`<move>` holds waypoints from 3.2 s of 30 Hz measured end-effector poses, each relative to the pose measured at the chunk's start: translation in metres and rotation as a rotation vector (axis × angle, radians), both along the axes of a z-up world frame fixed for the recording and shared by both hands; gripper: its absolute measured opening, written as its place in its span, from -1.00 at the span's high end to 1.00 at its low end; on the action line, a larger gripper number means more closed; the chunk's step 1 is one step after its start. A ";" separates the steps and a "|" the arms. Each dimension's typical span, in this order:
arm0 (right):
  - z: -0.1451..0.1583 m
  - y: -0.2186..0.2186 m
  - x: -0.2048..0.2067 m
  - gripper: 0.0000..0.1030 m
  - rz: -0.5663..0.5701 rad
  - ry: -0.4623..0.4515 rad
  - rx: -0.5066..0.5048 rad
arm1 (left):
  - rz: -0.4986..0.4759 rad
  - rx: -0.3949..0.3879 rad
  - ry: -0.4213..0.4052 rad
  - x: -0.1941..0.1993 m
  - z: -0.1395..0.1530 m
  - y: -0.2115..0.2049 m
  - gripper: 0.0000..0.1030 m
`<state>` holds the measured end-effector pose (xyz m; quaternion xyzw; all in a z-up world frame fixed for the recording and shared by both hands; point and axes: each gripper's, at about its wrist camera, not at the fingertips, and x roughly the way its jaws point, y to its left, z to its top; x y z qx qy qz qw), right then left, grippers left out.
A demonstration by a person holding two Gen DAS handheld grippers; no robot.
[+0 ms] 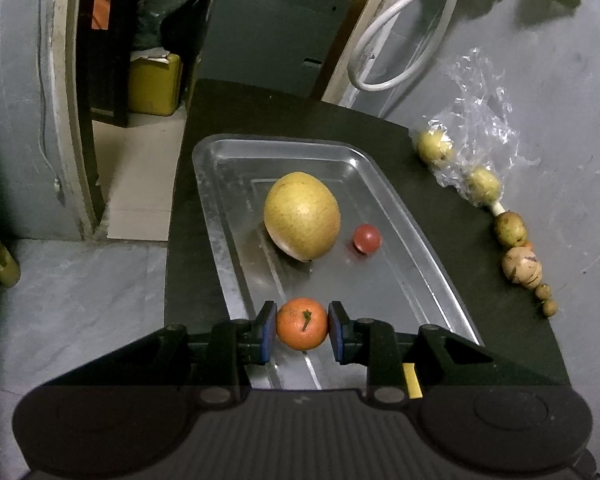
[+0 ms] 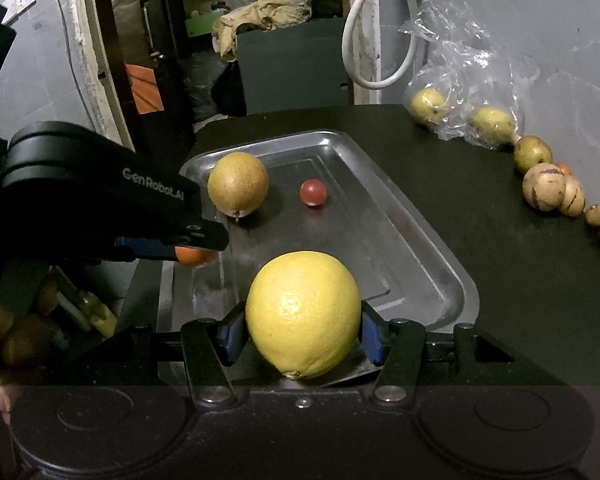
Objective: Organize fruits
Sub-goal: 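Carry the tangerine and lemon with both tools over the metal tray, then lower the tangerine and lemon into the tray and open both tools, then move both open tools away from the tray toward the fruit row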
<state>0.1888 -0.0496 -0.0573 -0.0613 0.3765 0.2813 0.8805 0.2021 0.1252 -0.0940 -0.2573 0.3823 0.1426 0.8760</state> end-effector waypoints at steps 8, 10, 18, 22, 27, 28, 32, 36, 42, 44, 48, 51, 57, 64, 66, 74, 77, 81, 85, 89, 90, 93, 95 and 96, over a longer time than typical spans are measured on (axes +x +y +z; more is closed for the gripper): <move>0.000 0.001 -0.003 -0.12 0.008 -0.002 0.004 | -0.022 0.008 0.028 0.000 -0.003 -0.002 0.41; -0.001 0.001 -0.004 -0.13 0.010 -0.001 0.003 | -0.018 0.000 0.041 0.000 -0.005 -0.003 0.41; -0.003 -0.001 -0.008 -0.13 0.017 0.003 0.005 | -0.022 -0.007 0.056 0.000 -0.007 -0.002 0.41; -0.002 -0.002 -0.008 -0.14 0.025 0.002 0.009 | -0.026 -0.012 0.061 0.001 -0.008 -0.002 0.41; 0.000 -0.005 -0.011 -0.24 0.038 -0.014 0.008 | -0.023 -0.015 0.060 -0.002 -0.007 -0.004 0.39; 0.001 -0.006 -0.012 -0.29 0.041 -0.016 0.010 | -0.021 -0.019 0.060 -0.003 -0.006 -0.004 0.34; 0.003 -0.012 -0.014 -0.51 0.039 -0.015 0.020 | -0.006 -0.032 0.046 -0.005 -0.002 -0.005 0.09; 0.006 -0.018 -0.017 -0.63 0.037 -0.021 0.020 | -0.005 -0.027 0.036 -0.008 0.004 -0.008 -0.13; 0.016 -0.030 -0.025 -0.91 0.058 -0.041 0.039 | 0.000 -0.030 0.002 -0.022 0.012 -0.012 -0.66; 0.019 -0.036 -0.028 -0.97 0.061 -0.043 0.040 | -0.009 -0.014 -0.020 -0.029 0.017 -0.015 -0.79; 0.022 -0.044 -0.033 -0.99 0.050 -0.037 0.033 | -0.022 0.033 -0.040 -0.043 0.027 -0.019 -0.90; 0.025 -0.051 -0.037 -0.99 0.032 -0.035 0.027 | -0.027 0.049 -0.041 -0.052 0.031 -0.022 -0.96; 0.032 -0.071 -0.044 -0.99 -0.035 -0.044 0.017 | -0.049 0.079 -0.033 -0.072 0.036 -0.031 -0.99; 0.033 -0.100 -0.047 -0.99 -0.142 -0.052 -0.009 | -0.136 0.112 0.008 -0.083 0.030 -0.053 -0.99; 0.033 -0.110 -0.049 -0.99 -0.181 -0.065 -0.016 | -0.149 0.108 0.007 -0.082 0.029 -0.059 -0.99; 0.029 -0.146 -0.046 -0.99 -0.324 -0.078 0.000 | -0.207 0.120 -0.045 -0.078 0.035 -0.082 -0.99; 0.029 -0.157 -0.043 -0.99 -0.369 -0.091 -0.003 | -0.232 0.123 -0.045 -0.071 0.036 -0.092 -0.99; 0.027 -0.171 -0.041 -0.99 -0.425 -0.100 -0.017 | -0.273 0.121 -0.040 -0.062 0.036 -0.107 -0.99; 0.025 -0.183 -0.035 -0.99 -0.475 -0.102 -0.029 | -0.304 0.121 -0.037 -0.049 0.036 -0.120 -0.99; 0.023 -0.191 -0.030 -0.99 -0.501 -0.106 -0.043 | -0.324 0.121 -0.031 -0.034 0.036 -0.130 -0.99; 0.022 -0.193 -0.028 -0.99 -0.504 -0.104 -0.048 | -0.326 0.120 -0.029 -0.030 0.036 -0.133 -0.99; 0.019 -0.197 -0.023 -0.99 -0.504 -0.095 -0.062 | -0.329 0.116 -0.024 -0.019 0.035 -0.138 -0.99; 0.017 -0.199 -0.018 -0.99 -0.501 -0.088 -0.068 | -0.332 0.116 -0.020 -0.011 0.034 -0.142 -0.99; 0.016 -0.200 -0.015 -0.99 -0.499 -0.085 -0.071 | -0.333 0.116 -0.017 -0.007 0.034 -0.144 -0.99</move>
